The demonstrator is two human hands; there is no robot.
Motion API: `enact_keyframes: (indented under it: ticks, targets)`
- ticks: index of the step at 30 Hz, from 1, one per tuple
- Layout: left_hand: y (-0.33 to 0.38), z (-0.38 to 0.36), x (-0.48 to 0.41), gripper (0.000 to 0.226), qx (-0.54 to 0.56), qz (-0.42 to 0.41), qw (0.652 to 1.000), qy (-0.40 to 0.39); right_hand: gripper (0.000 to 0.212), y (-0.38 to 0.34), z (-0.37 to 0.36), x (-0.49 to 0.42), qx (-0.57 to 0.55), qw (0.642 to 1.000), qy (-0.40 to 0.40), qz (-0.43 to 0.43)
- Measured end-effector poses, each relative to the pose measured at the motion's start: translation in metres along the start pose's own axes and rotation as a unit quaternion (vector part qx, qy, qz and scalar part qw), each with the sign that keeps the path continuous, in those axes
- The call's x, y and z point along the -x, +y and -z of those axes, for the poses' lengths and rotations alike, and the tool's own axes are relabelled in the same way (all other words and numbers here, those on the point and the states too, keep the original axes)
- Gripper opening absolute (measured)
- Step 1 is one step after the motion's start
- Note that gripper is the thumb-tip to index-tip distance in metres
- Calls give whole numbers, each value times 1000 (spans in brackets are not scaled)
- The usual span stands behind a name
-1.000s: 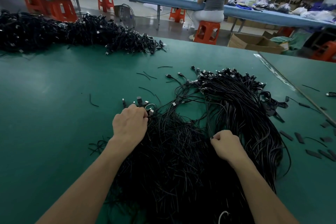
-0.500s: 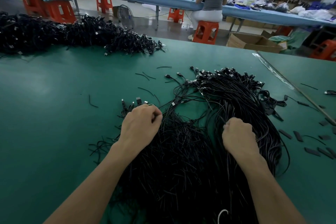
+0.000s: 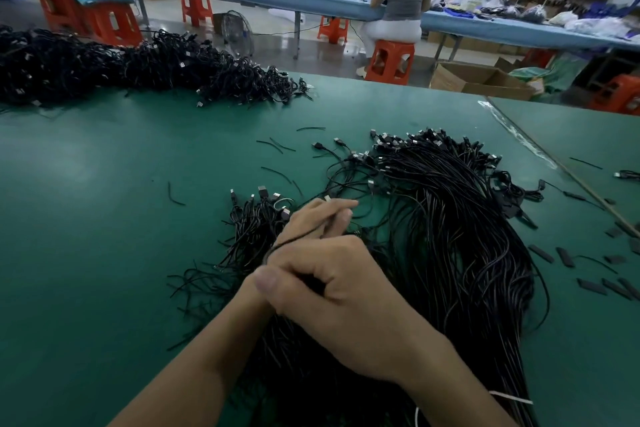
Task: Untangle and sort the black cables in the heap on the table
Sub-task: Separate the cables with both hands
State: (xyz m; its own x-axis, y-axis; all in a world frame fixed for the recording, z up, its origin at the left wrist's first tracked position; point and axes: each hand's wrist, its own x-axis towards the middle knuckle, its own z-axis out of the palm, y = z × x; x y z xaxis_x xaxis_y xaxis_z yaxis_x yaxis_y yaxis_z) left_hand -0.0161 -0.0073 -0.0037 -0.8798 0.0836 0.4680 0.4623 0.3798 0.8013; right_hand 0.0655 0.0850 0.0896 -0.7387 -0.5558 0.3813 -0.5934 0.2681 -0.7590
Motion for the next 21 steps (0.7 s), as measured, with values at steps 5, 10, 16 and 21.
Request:
enact_keyframes:
  ticks: [5,10,16,21]
  targets:
    - [0,16,-21,47,163,180,958,154,38,12,37,21,18,994,102,-21]
    - [-1,35,-28,50,150,77,949,267,44,58,83,44,246,899,-16,-362]
    - [14,14,-15,35,-140,-85,985,51,35,70,79,41,271,884,-30,-381]
    - [21,-2,-7,15,-268,-146,950,-73,36,47,48,26,58,958,108,-260]
